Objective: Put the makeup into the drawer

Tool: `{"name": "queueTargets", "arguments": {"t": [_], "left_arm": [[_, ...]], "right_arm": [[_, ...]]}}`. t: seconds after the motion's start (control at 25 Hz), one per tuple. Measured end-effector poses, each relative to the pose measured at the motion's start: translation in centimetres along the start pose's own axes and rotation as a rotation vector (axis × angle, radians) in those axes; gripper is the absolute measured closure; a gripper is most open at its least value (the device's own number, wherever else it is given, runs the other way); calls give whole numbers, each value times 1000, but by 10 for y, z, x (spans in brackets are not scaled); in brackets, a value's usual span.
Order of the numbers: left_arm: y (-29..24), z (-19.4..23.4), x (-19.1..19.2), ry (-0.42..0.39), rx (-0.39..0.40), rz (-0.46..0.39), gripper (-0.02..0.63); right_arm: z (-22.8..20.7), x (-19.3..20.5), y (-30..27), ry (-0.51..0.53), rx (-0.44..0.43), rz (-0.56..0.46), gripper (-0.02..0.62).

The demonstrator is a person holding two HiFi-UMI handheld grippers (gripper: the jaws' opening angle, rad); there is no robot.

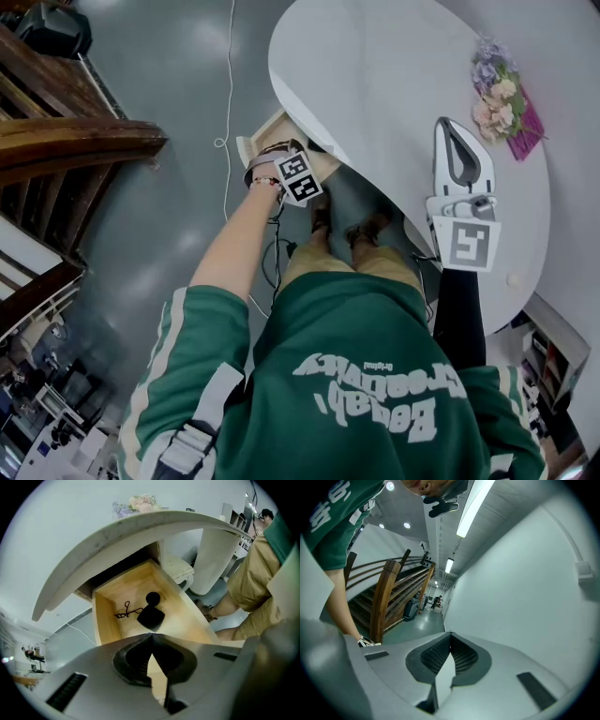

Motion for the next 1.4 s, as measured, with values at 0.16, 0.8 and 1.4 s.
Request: {"name": "queueTargets", "arguments": {"t": [0.16,0.8,1.4], "left_arm": [[2,3,0,24,-1,-20,592],[28,7,6,221,-30,-157,448],[252,60,-34,549,-395,-814,414]], "right_arm": [[4,0,-3,4,-9,0,586],[10,-23,-21,24,-50,-63,586],[-12,-42,-15,-15,16,-132,586]]}}
Point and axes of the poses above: the fingertips, and each gripper's own axes: y backward along the fingers, z to its left, x out of its underside, the point moved 8 cm from there along y, backward along the fingers, and after that the axes turned 13 degrees about y, right-handed, at the moved point
